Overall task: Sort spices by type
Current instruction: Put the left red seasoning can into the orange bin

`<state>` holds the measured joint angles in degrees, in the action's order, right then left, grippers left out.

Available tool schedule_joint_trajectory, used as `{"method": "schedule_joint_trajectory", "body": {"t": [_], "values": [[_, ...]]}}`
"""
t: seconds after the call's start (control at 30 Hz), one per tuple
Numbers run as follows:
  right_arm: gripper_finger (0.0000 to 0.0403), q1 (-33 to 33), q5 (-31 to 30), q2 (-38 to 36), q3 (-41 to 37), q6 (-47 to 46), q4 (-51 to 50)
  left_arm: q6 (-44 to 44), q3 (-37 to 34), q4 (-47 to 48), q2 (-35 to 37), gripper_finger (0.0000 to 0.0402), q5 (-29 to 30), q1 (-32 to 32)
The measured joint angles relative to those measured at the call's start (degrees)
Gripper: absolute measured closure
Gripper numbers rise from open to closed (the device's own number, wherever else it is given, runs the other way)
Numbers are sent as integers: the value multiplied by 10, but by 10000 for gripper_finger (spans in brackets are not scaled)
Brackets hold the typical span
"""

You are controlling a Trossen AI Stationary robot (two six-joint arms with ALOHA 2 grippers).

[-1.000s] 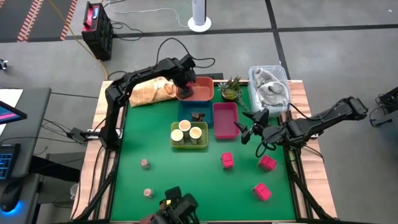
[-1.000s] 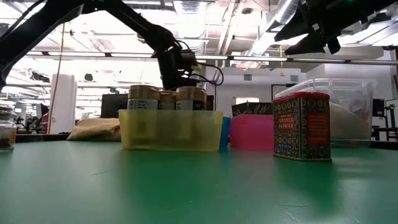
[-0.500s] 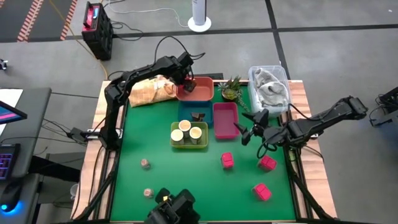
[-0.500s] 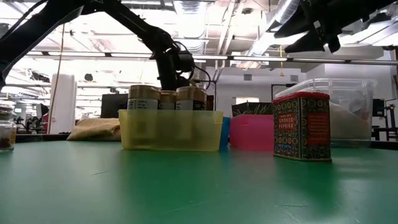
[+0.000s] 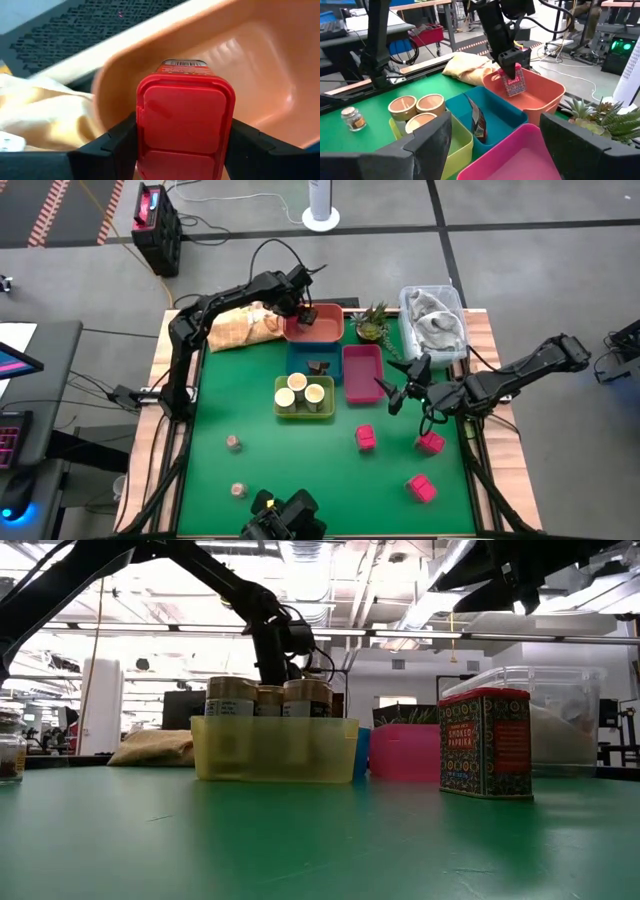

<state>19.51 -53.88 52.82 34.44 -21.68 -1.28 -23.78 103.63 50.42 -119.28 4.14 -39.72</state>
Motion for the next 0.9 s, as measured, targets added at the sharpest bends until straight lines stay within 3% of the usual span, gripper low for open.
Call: {"method": "schedule_joint_trajectory", "body": {"t": [0.43,0.9], "values": [[76,0,45,-7,17,52,-3,-46,0,32,0,175,31,13],[76,0,47,-8,17,53,-13,-11,0,39,0,161,53,24]]}}
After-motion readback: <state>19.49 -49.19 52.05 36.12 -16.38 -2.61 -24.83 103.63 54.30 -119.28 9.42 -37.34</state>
